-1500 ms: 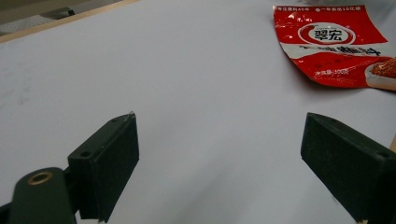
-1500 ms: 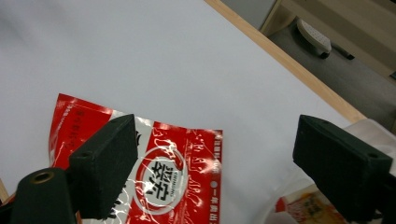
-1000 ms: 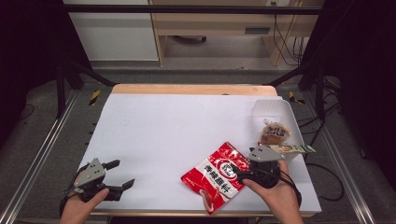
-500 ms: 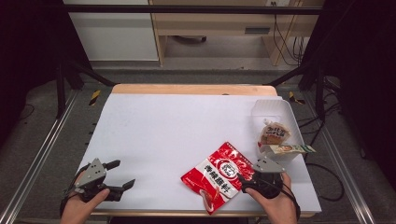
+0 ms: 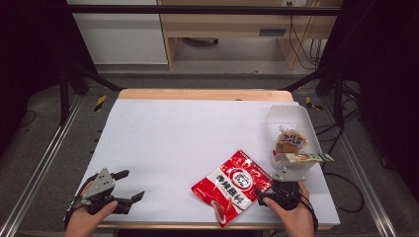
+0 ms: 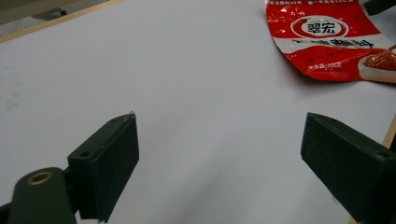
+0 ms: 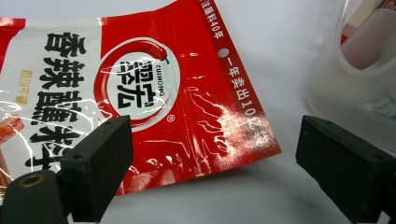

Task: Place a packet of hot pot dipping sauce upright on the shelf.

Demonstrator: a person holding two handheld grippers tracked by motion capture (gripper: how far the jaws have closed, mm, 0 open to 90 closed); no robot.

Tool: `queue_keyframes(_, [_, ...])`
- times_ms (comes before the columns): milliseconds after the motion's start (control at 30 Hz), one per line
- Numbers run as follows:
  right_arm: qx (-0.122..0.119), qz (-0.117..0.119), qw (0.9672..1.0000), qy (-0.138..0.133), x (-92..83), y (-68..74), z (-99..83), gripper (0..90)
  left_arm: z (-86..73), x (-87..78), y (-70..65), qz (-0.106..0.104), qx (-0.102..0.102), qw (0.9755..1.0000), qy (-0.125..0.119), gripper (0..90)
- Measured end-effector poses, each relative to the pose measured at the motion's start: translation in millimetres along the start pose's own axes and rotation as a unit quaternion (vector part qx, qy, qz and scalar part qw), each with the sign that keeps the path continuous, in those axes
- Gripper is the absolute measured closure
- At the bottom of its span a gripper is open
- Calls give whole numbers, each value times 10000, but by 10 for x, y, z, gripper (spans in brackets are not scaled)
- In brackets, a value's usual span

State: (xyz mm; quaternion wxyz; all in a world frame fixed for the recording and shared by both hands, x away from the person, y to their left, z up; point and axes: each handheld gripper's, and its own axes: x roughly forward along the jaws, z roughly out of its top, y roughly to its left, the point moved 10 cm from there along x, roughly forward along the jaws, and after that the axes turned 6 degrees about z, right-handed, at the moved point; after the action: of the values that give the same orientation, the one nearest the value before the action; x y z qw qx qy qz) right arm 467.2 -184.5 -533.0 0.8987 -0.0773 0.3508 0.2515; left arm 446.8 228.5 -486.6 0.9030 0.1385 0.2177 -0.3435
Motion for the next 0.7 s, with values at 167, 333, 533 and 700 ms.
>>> queue_keyframes(167, [18,24,9999,145,78,-34,-19,115,-1,7,-9,-8,17,10000,12,112])
queue_keyframes(333, [34,94,9998,195,114,-46,-39,115,20,-2,-11,-4,14,10000,-49,112])
queue_keyframes(533, [33,208,9996,213,130,-19,-51,127,10,6,-1,-10,-29,10000,-37,112])
queue_keyframes(700, [-17,304,9993,204,129,30,-38,142,5,24,-19,-53,-37,10000,-16,112])
